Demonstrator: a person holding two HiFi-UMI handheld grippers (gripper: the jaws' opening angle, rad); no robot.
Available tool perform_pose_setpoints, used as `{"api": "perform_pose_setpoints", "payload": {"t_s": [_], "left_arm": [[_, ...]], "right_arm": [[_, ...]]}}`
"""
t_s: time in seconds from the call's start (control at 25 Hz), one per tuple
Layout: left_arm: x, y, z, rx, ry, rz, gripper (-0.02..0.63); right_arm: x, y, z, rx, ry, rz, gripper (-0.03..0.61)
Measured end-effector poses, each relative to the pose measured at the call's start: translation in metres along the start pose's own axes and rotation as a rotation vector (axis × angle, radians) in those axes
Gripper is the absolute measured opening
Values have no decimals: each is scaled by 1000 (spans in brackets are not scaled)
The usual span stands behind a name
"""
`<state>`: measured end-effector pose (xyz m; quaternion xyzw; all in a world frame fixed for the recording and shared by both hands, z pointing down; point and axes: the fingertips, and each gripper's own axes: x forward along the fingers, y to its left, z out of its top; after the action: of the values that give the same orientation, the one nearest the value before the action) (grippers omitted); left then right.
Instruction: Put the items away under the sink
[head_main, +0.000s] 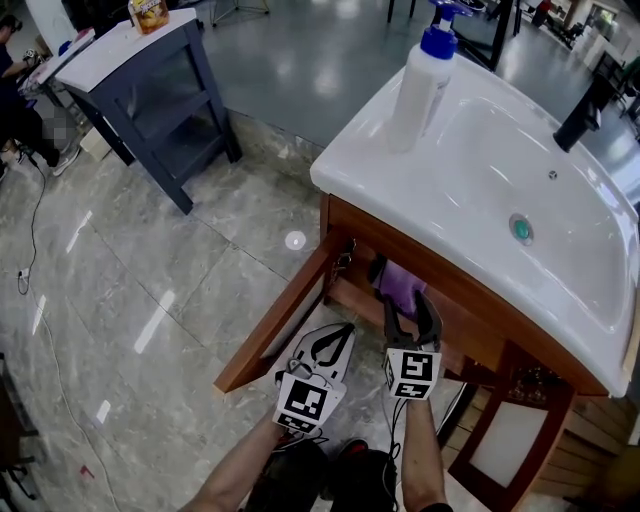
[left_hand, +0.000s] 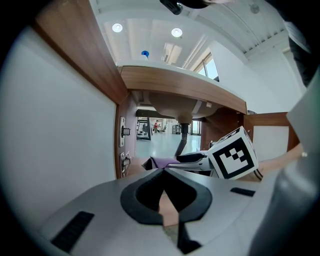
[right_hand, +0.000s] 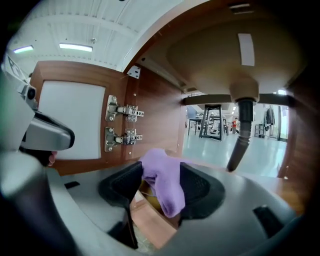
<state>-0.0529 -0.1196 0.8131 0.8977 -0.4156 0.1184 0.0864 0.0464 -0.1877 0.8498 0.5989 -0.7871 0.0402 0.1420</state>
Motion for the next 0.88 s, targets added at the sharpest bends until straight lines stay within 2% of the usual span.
{"api": "perform_pose_setpoints", "payload": {"t_s": [0.36,0.72,0.88], "left_arm": [[-11,-1,21,0,-1,-5,6],[-34,-12,64,-13,22,-29,6],[-48,-15,89,-13,26,-32,6]], "right_arm": [[-19,5,24,26,-13,11,247],[-62,9,67,56,-5,5,245],[-82,8,90,72,-7,-7,210]]}}
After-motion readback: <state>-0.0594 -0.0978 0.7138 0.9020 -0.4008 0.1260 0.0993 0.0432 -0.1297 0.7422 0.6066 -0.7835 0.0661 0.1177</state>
